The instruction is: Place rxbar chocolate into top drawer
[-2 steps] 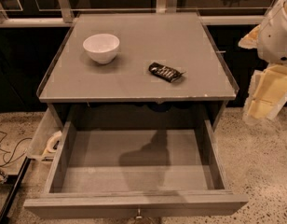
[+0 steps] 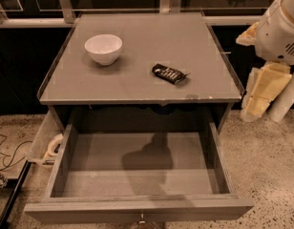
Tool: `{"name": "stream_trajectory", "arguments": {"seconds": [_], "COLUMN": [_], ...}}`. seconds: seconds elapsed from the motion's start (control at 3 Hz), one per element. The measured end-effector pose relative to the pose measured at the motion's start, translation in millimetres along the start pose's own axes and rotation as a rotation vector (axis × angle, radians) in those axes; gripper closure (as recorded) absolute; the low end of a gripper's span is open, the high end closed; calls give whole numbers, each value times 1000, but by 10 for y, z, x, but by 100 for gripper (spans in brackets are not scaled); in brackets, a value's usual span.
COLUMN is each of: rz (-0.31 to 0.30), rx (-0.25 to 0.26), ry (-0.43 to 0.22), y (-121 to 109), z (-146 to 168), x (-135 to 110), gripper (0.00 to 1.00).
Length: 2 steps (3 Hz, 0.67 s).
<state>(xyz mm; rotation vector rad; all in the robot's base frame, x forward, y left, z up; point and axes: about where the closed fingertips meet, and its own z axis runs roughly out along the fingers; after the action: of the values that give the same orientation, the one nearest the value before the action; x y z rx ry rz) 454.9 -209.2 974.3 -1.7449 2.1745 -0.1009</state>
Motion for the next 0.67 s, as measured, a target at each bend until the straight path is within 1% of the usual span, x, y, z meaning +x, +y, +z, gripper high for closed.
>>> {"name": "stream_trajectory", "arguments": {"seconds": [0.33,0.67], "rz": [-80,-130], "rx": [33,56], "ry": [-40,-119], "y": [-220,-515], "z": [190,410], "x": [-219,-407], "gripper": [0,0]}}
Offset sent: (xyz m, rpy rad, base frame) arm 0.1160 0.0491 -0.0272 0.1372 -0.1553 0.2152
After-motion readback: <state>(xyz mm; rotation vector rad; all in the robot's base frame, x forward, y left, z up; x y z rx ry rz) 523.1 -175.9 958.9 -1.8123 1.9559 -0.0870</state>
